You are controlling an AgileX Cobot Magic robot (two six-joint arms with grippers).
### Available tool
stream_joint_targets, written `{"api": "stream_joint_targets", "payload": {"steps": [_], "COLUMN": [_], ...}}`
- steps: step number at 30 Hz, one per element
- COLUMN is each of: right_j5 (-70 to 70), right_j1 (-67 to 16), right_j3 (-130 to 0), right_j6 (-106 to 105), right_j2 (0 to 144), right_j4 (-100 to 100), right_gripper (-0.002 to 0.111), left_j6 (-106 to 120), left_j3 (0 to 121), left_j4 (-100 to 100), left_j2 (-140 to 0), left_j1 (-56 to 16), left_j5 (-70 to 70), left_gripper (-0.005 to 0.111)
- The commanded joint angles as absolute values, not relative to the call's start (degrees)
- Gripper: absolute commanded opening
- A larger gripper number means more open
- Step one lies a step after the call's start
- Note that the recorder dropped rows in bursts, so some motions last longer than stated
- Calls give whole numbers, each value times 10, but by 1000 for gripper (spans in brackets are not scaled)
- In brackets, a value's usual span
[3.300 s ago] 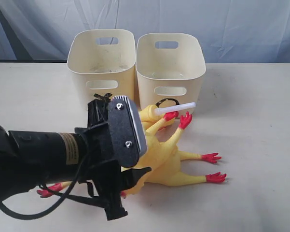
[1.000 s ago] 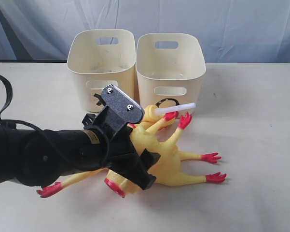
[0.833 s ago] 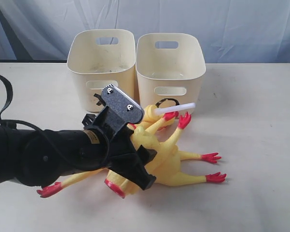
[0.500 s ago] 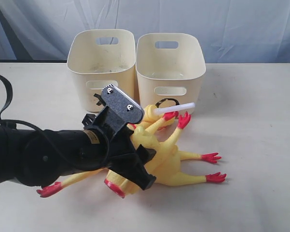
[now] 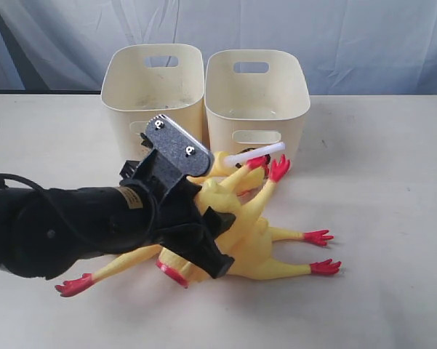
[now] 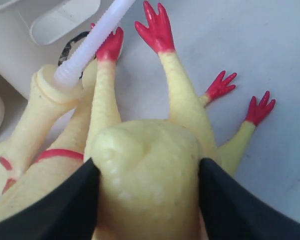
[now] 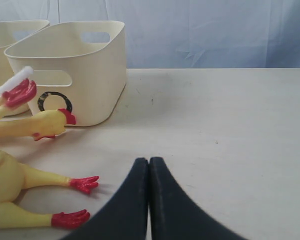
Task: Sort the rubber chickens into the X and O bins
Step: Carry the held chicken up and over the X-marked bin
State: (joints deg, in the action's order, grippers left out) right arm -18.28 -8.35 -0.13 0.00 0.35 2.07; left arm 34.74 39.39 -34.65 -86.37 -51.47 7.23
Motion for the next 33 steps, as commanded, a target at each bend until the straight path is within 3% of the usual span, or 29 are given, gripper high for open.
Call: {"api": "stream_joint_targets", "payload": {"steps": [1,33], "right_j5": [-178,-178], "right_j1": [-80,-80], "right_j3": [0,0], "right_j6": [0,0], "right_j2": [0,0], "right_j4": [20,20], "right_gripper": [-1,-1], "left_j6": [348,348], "left_j3": [397,441], "left_j4": [-344,-351], "left_j2": [-833,-814], "left_j1": [-515,-515], "left_j5": [69,-81], "left_gripper": [0,0]}}
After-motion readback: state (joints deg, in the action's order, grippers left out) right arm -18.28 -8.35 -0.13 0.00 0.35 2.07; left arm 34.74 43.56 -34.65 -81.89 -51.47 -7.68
